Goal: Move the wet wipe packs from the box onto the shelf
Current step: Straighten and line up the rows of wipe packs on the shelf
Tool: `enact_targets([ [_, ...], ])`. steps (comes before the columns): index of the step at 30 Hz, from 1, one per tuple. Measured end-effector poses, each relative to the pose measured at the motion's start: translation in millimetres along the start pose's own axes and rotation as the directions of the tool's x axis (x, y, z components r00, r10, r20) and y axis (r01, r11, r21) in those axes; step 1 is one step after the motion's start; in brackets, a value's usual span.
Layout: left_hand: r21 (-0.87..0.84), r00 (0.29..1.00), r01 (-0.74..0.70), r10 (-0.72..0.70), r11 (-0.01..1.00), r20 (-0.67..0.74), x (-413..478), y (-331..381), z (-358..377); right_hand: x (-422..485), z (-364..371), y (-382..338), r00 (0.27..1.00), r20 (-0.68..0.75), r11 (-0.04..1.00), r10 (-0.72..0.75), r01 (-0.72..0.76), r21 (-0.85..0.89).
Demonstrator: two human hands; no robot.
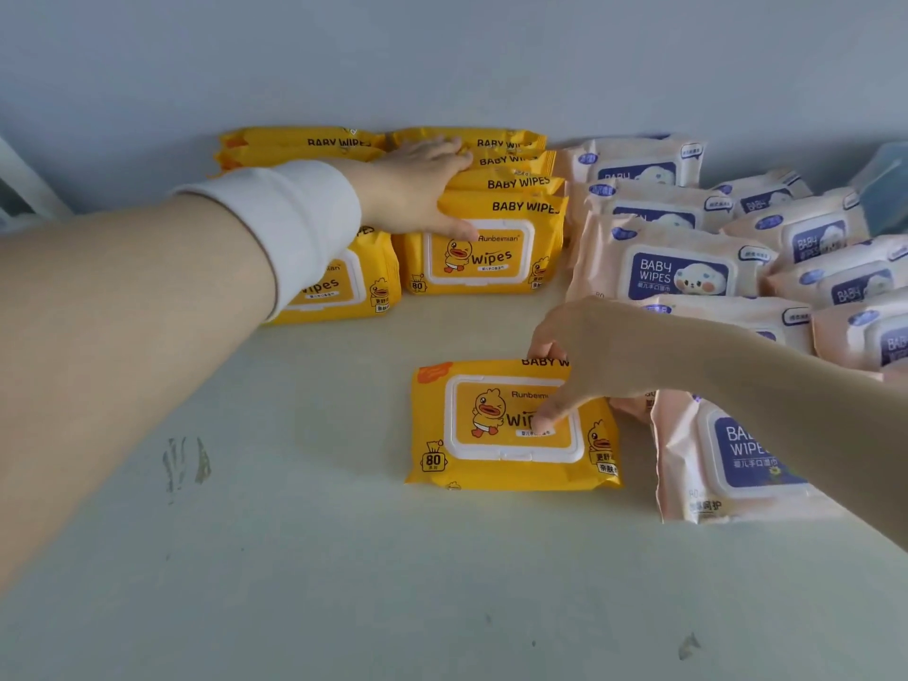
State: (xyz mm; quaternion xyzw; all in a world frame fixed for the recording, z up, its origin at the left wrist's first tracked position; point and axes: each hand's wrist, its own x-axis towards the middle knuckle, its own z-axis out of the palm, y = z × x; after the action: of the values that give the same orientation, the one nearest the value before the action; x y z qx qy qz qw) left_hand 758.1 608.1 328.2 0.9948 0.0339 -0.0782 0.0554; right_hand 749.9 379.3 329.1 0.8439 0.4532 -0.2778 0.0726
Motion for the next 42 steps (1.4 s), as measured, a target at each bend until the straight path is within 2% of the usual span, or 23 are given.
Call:
enact_targets([
  [3,-0.012,0.999,0.002,-0.002,1.000,0.033,-1.3,2.3,-4.6,0.0,0.5,-1.2,0.996,-0.094,0.997,-0.005,0.012,0.072],
  [5,-0.135,0.997,0.025,-0.015,0.990,0.078,-7.1,4.1,-13.7,4.9,-2.3,-3.1,0.966,-0.257,0.994,0.011,0.018,0.110],
  [6,-0.219,0.996,0.035,-0.016,0.975,0.089,-10.0,4.5,-19.4,9.5,-4.6,-3.8,0.930,-0.368,0.993,0.019,0.024,0.112],
  [8,-0.332,0.995,0.045,-0.014,0.942,0.095,-15.2,3.4,-27.0,21.7,-11.0,-3.2,0.809,-0.588,0.998,0.008,0.026,0.048],
  [9,-0.328,0.995,0.045,-0.011,0.944,0.103,-17.0,2.6,-27.8,29.1,-14.6,-1.3,0.751,-0.660,1.000,-0.003,0.002,-0.003],
  [11,-0.186,0.991,0.019,0.006,0.982,0.135,-19.1,2.9,-23.1,41.9,-19.5,4.0,0.696,-0.718,0.998,0.016,-0.055,-0.031],
  [14,0.010,0.992,-0.056,0.054,0.998,0.114,-20.9,6.0,-6.6,47.6,-12.7,12.3,0.657,-0.750,0.996,0.073,-0.084,0.023],
  [17,0.008,0.997,-0.069,0.069,0.998,0.022,-23.8,7.4,5.0,41.9,-2.6,17.7,0.623,-0.773,0.991,0.118,-0.119,0.055],
  [21,0.010,0.998,-0.063,0.063,0.998,0.001,-24.5,7.0,8.4,49.4,-6.5,22.4,0.673,-0.713,0.978,0.197,-0.189,0.092],
  [26,0.065,0.998,-0.013,0.009,0.998,0.069,-22.6,12.2,2.6,55.0,-5.5,23.5,0.713,-0.651,0.963,0.260,-0.141,0.230],
  [28,0.068,0.995,-0.002,-0.005,0.998,0.096,-23.8,16.7,-0.7,50.9,-2.8,20.7,0.695,-0.648,0.942,0.311,-0.136,0.306],
  [30,0.029,0.994,0.027,-0.030,0.999,0.106,-25.4,17.6,-5.1,46.2,2.4,16.2,0.632,-0.692,0.931,0.348,-0.146,0.335],
  [31,0.014,0.993,0.040,-0.041,0.999,0.106,-25.2,16.3,-7.1,45.0,5.4,13.8,0.623,-0.690,0.921,0.369,-0.143,0.364],
  [35,0.100,0.991,0.040,-0.053,0.994,0.121,-20.5,12.2,-4.6,54.2,10.3,7.7,0.708,-0.541,0.818,0.454,-0.090,0.568],
  [42,0.197,0.999,0.031,-0.035,0.980,0.020,-13.4,12.1,12.4,73.0,9.0,7.7,0.684,-0.559,0.820,0.468,-0.100,0.564],
])
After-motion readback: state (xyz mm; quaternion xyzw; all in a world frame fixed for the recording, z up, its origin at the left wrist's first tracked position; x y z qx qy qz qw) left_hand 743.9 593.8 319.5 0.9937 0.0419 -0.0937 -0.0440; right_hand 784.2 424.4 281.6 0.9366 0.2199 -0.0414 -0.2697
